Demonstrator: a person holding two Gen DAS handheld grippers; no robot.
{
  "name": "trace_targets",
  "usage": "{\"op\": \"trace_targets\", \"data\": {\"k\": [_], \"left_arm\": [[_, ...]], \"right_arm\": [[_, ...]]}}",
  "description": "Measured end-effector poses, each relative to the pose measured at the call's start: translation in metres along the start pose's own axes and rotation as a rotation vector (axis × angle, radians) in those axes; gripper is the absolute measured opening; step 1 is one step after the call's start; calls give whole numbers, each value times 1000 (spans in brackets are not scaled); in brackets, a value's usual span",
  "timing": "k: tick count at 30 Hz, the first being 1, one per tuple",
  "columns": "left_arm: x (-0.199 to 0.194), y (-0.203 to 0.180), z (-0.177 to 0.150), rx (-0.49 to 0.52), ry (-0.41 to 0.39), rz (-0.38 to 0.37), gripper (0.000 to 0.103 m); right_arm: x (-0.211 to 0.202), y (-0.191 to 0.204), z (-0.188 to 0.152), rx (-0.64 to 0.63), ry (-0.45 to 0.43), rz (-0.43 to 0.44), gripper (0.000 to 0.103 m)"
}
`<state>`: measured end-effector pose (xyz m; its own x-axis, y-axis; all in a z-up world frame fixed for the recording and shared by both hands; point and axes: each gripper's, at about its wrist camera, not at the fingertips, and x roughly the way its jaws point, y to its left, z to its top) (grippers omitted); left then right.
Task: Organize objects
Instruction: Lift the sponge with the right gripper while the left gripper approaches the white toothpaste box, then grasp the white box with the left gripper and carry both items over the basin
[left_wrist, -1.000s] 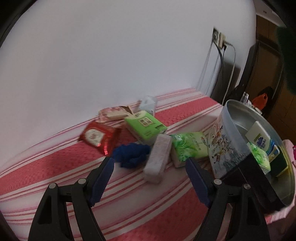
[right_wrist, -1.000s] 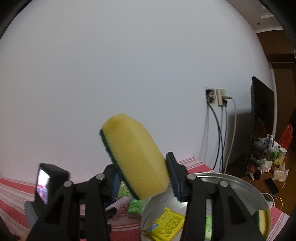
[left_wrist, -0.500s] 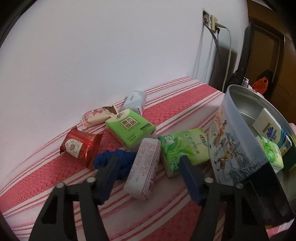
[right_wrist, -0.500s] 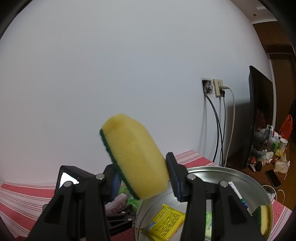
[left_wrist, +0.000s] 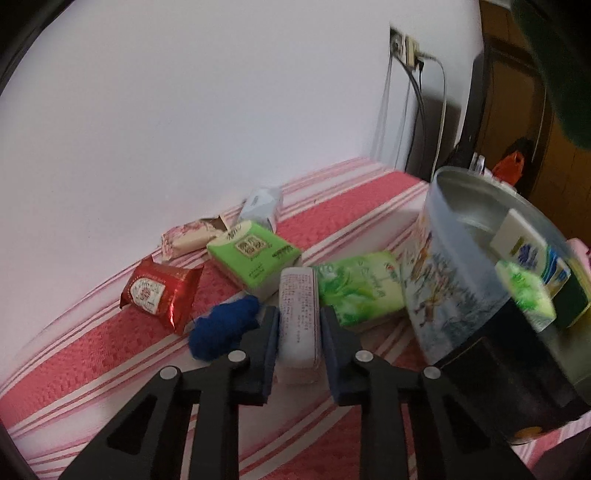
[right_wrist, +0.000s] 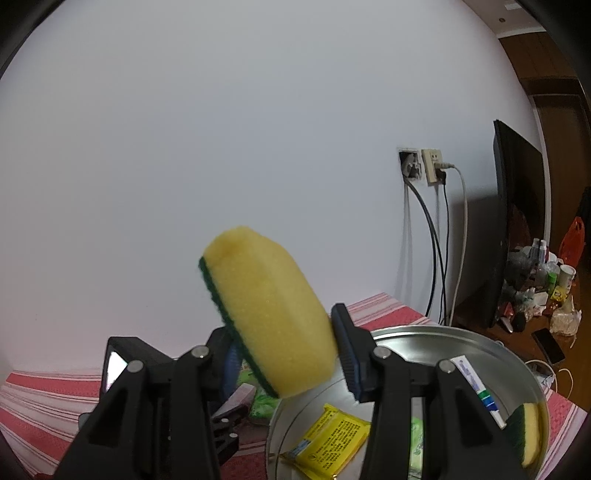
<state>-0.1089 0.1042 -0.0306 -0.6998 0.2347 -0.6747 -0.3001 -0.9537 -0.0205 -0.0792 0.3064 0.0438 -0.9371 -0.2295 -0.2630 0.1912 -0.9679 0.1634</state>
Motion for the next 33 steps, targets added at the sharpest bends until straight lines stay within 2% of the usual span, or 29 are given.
{"op": "trace_targets", "data": {"k": [3,6,10,15,21,24,30,33], "left_arm": [[-12,17,2,-83,-41,-62,25],[-26,28,5,-125,-92,-59,25],[-42,25,10,-128,-134,-63,25],[-62,-3,17,-60,-172,-71,25],[-84,-41,26,-3,-209,-138,25],[-86,-62,27,18,-208,-173,25],[-87,-99,30,51,-207,-219,25],[-84,-115,31,67,-195,-212,25]], "right_arm": [[-2,-4,1,6,-8,-7,46],[-5,-6,2,9,-18,-15,46],[-4,-10,3,16,-21,-21,46],[-9,-22,7,34,-51,-58,46],[-18,-58,12,114,-66,-121,46],[-29,-76,10,101,-66,-176,46],[-37,-113,-2,77,0,-260,46],[-37,-125,-6,86,40,-264,46]]}}
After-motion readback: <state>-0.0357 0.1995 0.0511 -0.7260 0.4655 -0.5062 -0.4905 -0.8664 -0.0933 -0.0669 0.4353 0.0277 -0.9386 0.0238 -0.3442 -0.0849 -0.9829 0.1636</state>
